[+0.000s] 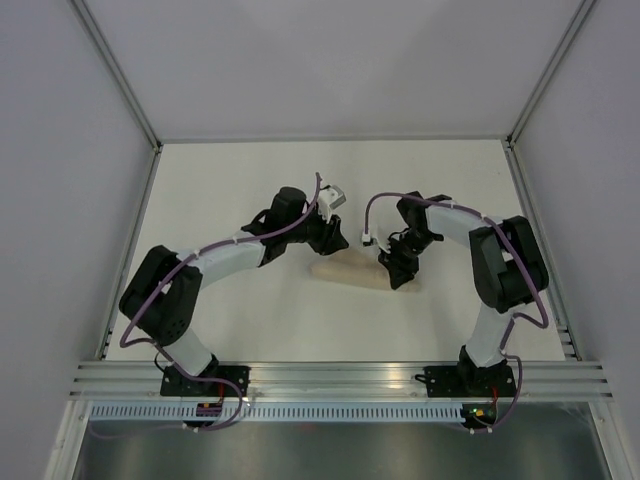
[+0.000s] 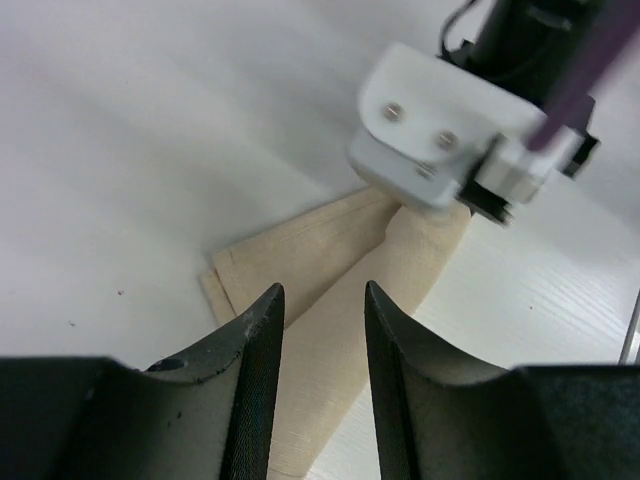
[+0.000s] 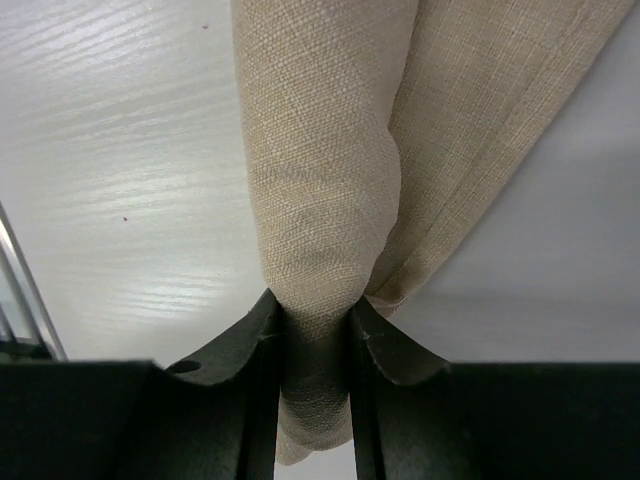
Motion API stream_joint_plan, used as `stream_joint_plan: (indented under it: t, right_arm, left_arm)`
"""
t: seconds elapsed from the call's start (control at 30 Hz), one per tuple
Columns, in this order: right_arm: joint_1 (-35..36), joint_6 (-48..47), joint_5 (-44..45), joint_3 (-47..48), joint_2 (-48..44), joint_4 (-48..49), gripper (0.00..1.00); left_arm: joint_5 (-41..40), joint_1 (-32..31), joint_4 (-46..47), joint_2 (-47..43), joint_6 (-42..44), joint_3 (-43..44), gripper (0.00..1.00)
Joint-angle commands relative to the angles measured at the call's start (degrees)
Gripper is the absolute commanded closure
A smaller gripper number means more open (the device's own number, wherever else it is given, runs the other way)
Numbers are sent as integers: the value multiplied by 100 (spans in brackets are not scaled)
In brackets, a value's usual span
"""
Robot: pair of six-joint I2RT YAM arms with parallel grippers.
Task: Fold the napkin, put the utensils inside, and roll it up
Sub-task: Roll the napkin with the utensil
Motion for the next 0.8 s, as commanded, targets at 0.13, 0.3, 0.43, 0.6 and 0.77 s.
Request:
stream_joint_plan:
  t: [0.13,0.3,0.43,0.6,0.77]
  right_arm:
    - [-465,-1086,-470,1263,1690,-2097,85]
    - [-545,-1156,-550,1678,2202,-2387,85]
    - [-562,-1130,-567,1827,2343,-2405,85]
    - [-580,-1095,-576,1924,2440,-2422,85]
    - [-606,-1060,-594,2012,2536,-2431,85]
  left_arm:
    - [-2243,-1088,1079,-621,1004,-959,54]
    - [-3518,-2107,1149,-261,1753,-880,50]
    - [-3845,-2530,1062,178,2350,-661,48]
    - [-3968,-2960,825,661,2808,-318,47]
    - [-3960,-3164,675,944,3116,-150,47]
